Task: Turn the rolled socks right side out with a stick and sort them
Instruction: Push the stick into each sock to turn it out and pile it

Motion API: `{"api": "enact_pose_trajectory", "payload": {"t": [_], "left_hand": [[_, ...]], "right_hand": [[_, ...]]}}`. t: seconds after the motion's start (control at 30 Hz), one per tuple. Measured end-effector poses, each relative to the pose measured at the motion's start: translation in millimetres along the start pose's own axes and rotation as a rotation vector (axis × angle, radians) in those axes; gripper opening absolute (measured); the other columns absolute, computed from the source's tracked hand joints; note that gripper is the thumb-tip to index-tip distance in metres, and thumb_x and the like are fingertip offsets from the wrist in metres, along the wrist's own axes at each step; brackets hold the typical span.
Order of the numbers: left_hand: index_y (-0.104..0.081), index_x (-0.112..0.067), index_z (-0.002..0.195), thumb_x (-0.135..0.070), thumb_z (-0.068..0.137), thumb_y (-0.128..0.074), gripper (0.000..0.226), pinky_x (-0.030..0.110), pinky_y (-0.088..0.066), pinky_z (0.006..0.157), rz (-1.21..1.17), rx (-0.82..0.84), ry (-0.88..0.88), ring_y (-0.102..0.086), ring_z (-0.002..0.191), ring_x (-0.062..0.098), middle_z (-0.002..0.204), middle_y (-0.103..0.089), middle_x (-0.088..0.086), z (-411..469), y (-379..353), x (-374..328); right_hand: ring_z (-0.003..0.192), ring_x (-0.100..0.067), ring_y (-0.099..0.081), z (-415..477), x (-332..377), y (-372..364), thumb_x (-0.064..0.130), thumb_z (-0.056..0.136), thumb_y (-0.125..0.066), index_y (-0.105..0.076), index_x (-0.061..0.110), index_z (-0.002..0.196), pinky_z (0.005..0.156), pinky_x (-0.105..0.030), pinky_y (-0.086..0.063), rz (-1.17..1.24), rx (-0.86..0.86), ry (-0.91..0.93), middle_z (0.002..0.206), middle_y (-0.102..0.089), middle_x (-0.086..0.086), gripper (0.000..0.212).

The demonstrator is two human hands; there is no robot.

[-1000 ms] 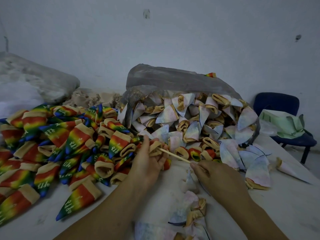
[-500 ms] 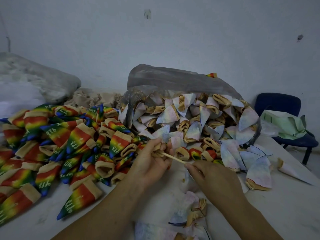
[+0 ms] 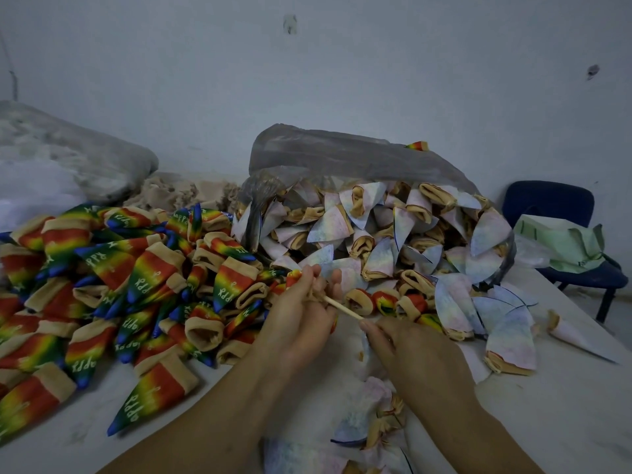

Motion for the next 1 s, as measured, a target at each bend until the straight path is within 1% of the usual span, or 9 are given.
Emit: {"api": "enact_pose_trajectory", "payload": {"t": [0.13,0.2,0.3,0.4,0.5,0.6,0.73,0.93,1.0], "left_hand": [[-0.054,-0.011,0.084,-0.026,0.105,-0.042,0.028,0.029,-0.047,0.081,0.077,-0.014,-0.037,-0.066,0.070,0.015,0.056,-0.047,-0.001,0.5,-0.4,1.2],[-0.051,-0.012,0.085,-0.028,0.105,-0.040,0.028,0.030,-0.047,0.078,0.147,-0.051,-0.072,-0.064,0.068,0.014,0.055,-0.045,-0.001,1.2,2.0,2.6],[-0.051,-0.012,0.081,-0.029,0.106,-0.038,0.033,0.029,-0.050,0.077,0.219,-0.066,-0.092,-0.069,0.072,0.014,0.057,-0.045,0.000,1.1,4.2,3.8],[-0.056,-0.012,0.071,-0.031,0.104,-0.042,0.040,0.024,-0.054,0.066,0.322,-0.058,-0.086,-0.072,0.082,0.015,0.063,-0.052,0.002,-0.1,10.1,3.8],[-0.066,-0.016,0.068,-0.029,0.095,-0.055,0.032,0.027,-0.048,0.071,0.419,-0.029,-0.071,-0.069,0.086,0.017,0.073,-0.064,0.003,-1.3,9.5,1.9],[-0.069,-0.020,0.074,-0.040,0.087,-0.060,0.026,0.026,-0.038,0.065,0.437,0.003,-0.036,-0.060,0.075,0.013,0.079,-0.065,0.002,-3.2,5.6,2.3],[-0.072,-0.016,0.085,-0.057,0.091,-0.046,0.049,0.024,-0.031,0.058,0.374,0.046,0.015,-0.053,0.069,0.010,0.079,-0.063,-0.001,-2.7,1.8,4.5],[-0.076,-0.015,0.072,-0.031,0.101,-0.044,0.047,0.018,-0.030,0.048,0.408,0.089,0.008,-0.037,0.058,0.007,0.070,-0.049,0.001,2.0,1.3,0.0],[-0.074,-0.017,0.063,-0.028,0.102,-0.042,0.052,0.017,-0.031,0.045,0.476,0.080,-0.005,-0.036,0.053,0.007,0.068,-0.044,0.001,3.5,3.1,-0.8]], "right_hand": [[0.053,-0.009,-0.043,-2.3,3.5,-0.9,0.048,0.094,-0.044,-0.067,0.023,0.079,0.048,-0.023,-0.029,0.049,-0.052,-0.021,0.059,-0.051,0.008,0.037],[0.051,-0.009,-0.043,-3.6,4.6,-4.3,0.057,0.090,-0.030,-0.064,0.025,0.077,0.044,-0.023,-0.026,0.006,-0.039,-0.046,0.055,-0.042,0.010,0.049],[0.052,-0.010,-0.046,-5.5,4.5,-9.0,0.060,0.084,-0.018,-0.065,0.025,0.078,0.044,-0.024,-0.031,0.000,-0.024,-0.059,0.058,-0.050,0.007,0.059],[0.050,-0.011,-0.044,-4.5,2.1,-9.3,0.056,0.090,-0.032,-0.065,0.022,0.073,0.043,-0.023,-0.026,0.018,-0.034,-0.044,0.056,-0.051,0.005,0.051],[0.052,-0.011,-0.049,-1.2,-5.9,-4.4,0.041,0.093,-0.052,-0.071,0.024,0.080,0.045,-0.024,-0.030,0.072,-0.044,-0.010,0.058,-0.056,0.006,0.028],[0.044,-0.006,-0.045,-1.4,-10.2,12.0,0.031,0.086,-0.065,-0.072,0.026,0.075,0.040,-0.013,-0.021,0.058,-0.140,0.023,0.051,-0.055,0.008,0.014],[0.043,-0.009,-0.047,0.5,-19.3,16.7,0.043,0.089,-0.055,-0.064,0.024,0.066,0.038,-0.024,-0.034,0.035,-0.177,0.011,0.050,-0.053,0.007,0.031],[0.057,-0.018,-0.059,3.0,-21.5,20.1,0.066,0.090,-0.025,-0.072,0.018,0.078,0.052,-0.038,-0.050,0.145,-0.165,0.059,0.064,-0.063,0.003,0.068],[0.060,-0.016,-0.060,3.6,-22.6,20.3,0.064,0.088,-0.025,-0.071,0.019,0.079,0.054,-0.039,-0.050,0.108,-0.154,0.061,0.067,-0.064,0.004,0.065]]}}
Point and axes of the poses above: each hand's wrist, its own z-axis towards the middle knuckle, its own y-axis out of the back of the hand, x = y × z, the point moved 10 cm from there along z, towards the middle knuckle
